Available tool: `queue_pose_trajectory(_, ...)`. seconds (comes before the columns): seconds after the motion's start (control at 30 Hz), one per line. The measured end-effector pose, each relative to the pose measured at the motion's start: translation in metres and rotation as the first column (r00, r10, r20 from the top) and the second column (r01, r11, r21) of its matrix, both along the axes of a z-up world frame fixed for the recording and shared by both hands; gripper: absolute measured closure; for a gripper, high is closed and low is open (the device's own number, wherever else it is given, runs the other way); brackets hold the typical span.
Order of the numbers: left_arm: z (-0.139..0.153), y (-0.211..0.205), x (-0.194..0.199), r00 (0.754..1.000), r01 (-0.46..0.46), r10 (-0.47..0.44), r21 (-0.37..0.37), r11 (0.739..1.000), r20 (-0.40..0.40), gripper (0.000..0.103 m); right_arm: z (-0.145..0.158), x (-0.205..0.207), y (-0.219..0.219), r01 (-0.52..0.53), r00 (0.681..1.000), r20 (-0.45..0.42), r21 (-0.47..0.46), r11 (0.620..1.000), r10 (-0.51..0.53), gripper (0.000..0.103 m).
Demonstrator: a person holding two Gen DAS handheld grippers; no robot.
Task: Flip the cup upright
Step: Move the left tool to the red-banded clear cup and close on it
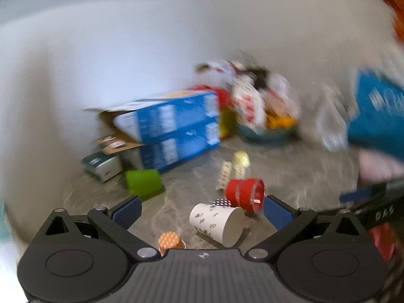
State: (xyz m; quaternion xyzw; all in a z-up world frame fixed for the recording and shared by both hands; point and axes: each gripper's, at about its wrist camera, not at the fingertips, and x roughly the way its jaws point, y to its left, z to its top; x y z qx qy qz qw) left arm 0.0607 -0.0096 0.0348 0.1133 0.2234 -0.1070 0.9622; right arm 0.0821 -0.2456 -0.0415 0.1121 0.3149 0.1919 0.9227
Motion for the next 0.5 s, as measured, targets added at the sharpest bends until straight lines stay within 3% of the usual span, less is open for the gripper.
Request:
queue_pose_trajectory(0.1, 0.004, -0.013, 0.037, 0.988, 0.133, -0.120, 0.131, 0.982, -0.102, 0.000, -0.006, 0.007, -0.005, 0.008, 1.000, -0.020, 0.003, 1.000, -0.008, 0.001)
queue_pose_trajectory(0.2, 0.003, -0.025, 0.072, 0.946, 0.280, -0.235, 0.199, 0.939, -0.221, 0.000, -0.013, 0.015, -0.010, 0.019, 0.999, -0.044, 0.000, 1.000, -0.019, 0.001)
queue_pose_trajectory(0.27, 0.002, -0.034, 0.092, 0.925, 0.340, -0.278, 0.235, 0.911, -0.260, 0.000, -0.017, 0.020, -0.016, 0.028, 0.998, -0.056, 0.002, 1.000, -0.028, 0.001)
queue_pose_trajectory(0.33, 0.000, -0.044, 0.113, 0.897, 0.407, -0.322, 0.280, 0.869, -0.304, 0.000, -0.020, 0.024, -0.023, 0.041, 0.997, -0.065, 0.012, 0.999, -0.040, 0.001)
queue_pose_trajectory(0.4, -0.003, -0.058, 0.133, 0.861, 0.483, -0.371, 0.329, 0.811, -0.349, 0.003, -0.025, 0.030, -0.031, 0.051, 0.995, -0.084, 0.035, 0.998, -0.047, 0.001)
queue_pose_trajectory(0.5, -0.017, -0.081, 0.157, 0.792, 0.598, -0.432, 0.406, 0.691, -0.431, 0.006, -0.033, 0.037, -0.038, 0.054, 0.993, -0.109, 0.058, 0.997, -0.048, 0.001)
